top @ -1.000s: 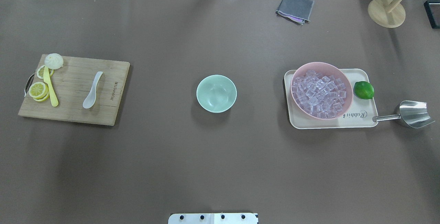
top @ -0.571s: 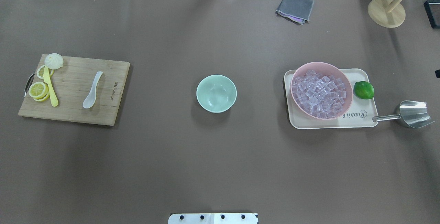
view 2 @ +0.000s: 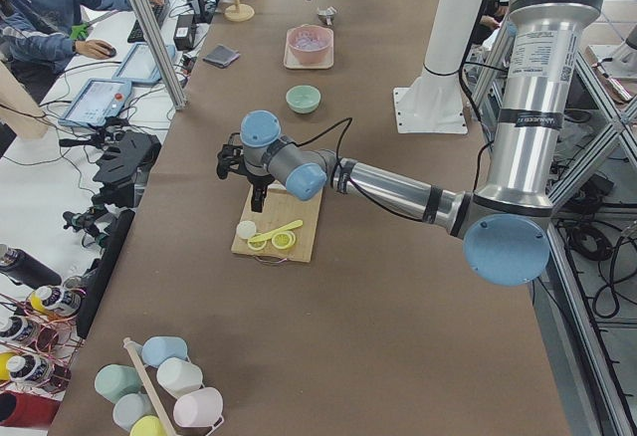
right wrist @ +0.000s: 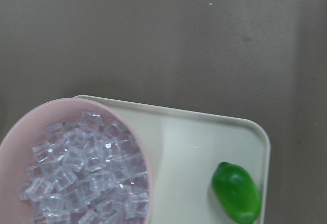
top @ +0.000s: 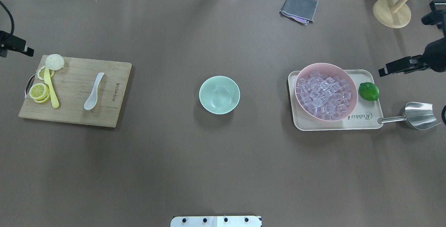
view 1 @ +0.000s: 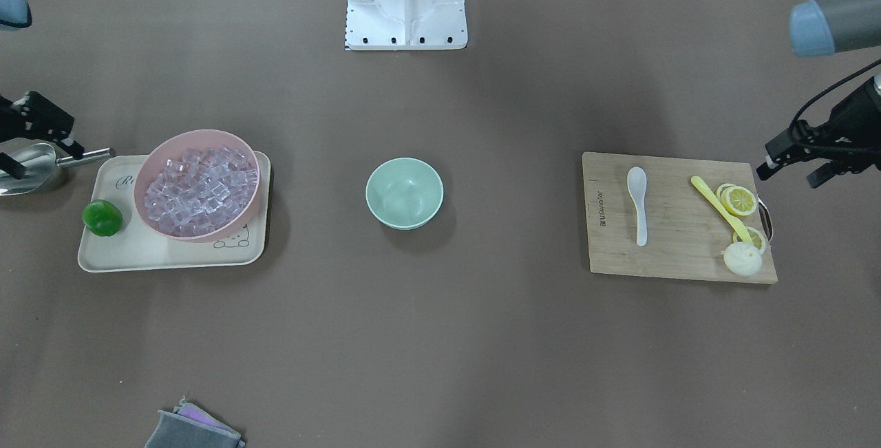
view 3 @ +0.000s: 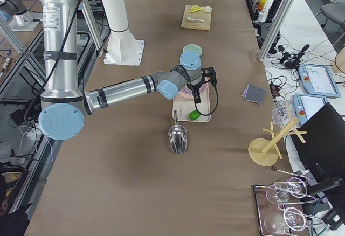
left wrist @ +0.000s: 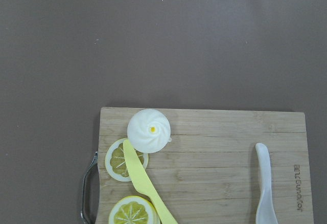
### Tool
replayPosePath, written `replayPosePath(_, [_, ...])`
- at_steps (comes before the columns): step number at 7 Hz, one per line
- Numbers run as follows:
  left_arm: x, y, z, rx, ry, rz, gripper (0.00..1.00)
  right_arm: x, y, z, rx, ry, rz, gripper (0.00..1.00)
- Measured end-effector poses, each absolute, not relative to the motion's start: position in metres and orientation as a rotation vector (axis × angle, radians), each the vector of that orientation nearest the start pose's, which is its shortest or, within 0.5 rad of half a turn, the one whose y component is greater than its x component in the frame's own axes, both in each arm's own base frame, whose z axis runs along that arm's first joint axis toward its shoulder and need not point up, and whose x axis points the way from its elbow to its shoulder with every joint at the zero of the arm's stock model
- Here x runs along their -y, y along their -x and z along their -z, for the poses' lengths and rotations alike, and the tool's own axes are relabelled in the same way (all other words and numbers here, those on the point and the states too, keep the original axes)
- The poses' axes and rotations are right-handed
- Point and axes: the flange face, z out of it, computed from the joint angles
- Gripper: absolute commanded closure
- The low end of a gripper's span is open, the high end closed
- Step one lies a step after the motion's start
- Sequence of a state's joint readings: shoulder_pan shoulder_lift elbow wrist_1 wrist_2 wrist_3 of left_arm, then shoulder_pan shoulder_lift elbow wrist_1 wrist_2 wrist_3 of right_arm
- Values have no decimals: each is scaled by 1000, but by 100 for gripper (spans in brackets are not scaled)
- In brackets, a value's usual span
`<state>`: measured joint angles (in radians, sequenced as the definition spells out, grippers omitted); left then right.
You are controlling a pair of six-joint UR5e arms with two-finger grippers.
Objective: Put spoon and ice into bowl
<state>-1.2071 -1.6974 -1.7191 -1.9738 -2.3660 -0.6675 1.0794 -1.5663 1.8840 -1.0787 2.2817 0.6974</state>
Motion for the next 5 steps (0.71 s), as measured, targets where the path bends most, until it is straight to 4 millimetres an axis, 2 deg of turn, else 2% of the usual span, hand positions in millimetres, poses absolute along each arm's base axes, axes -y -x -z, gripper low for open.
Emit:
replayPosePath(2, [538,-205,-446,-954,-165,7,2,466,250,-410,998,-252,101,11])
replayPosePath(3, [536,-233,-438,-939,-166,8,2,459,286,-394,1002,-246,92,22])
replayPosePath(4, [534,-247,-433,-934,-167,10,2,448,312,-389,999,-234,92,27])
replayPosePath(5, [532,-252,-430,-933,-167,13,2,440,327,-390,994,-221,97,28])
